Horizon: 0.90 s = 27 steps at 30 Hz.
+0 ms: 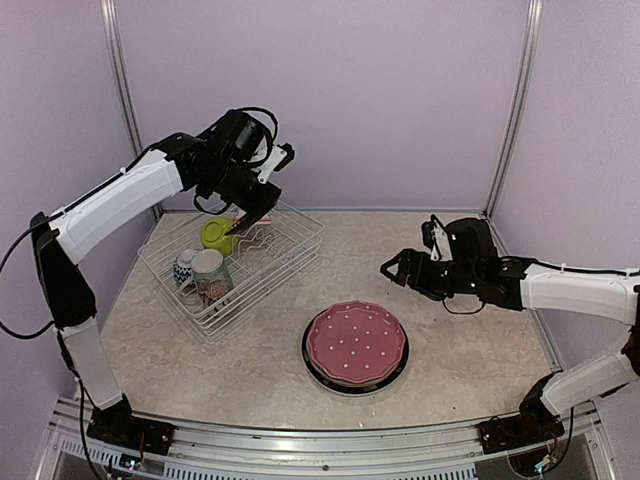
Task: Unload the mixed dishes from the dish rack
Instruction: Pass from the left arm to the right
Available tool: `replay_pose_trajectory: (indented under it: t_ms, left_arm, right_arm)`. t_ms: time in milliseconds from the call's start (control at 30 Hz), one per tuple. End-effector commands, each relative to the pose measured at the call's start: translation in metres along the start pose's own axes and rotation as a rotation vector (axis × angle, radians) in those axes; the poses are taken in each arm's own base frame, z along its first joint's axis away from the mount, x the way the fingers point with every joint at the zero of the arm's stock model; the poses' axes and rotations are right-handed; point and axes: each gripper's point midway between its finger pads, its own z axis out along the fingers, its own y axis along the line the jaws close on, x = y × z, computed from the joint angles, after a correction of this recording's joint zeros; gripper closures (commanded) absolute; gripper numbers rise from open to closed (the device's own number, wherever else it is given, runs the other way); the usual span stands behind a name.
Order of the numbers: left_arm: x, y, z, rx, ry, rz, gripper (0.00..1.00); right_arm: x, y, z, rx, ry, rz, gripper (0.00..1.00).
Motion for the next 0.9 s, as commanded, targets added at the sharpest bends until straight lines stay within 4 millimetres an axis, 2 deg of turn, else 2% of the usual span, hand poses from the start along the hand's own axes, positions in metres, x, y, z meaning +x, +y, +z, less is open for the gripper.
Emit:
replay_pose_trajectory:
  t_ms: [0, 233, 433, 600, 767, 867]
  left_arm:
    - [-0.052, -0.007, -0.052, -0.107, -0.208, 0.123, 1.0]
    - [-0.056, -0.061, -0.06, -0.148, -0.273, 0.308, 1.0]
    - [-0.051, -0.105, -0.059, -0.176, -0.31, 0.436, 1.0]
    - [-0.042, -0.137, -0.042, -0.193, -0.297, 0.524, 1.0]
    - [-0.031, -0.158, -0.022, -0.192, -0.273, 0.587, 1.0]
    - [-0.029, -0.166, -0.018, -0.19, -0.269, 0.611, 1.0]
  right_arm:
    - [-0.037, 0.019, 0.004, -0.104, -0.041, 0.058, 0.12]
    - [-0.099, 0.057, 0.002, -0.186, -0.099, 0.079, 0.13]
    - [-0.135, 0.085, 0.008, -0.235, -0.128, 0.117, 0.15]
    - [-0.125, 0.095, 0.039, -0.274, -0.007, 0.109, 0.2]
    - [-0.096, 0.101, 0.068, -0.282, 0.103, 0.076, 0.21]
    - [-0.08, 0.103, 0.08, -0.284, 0.144, 0.059, 0.21]
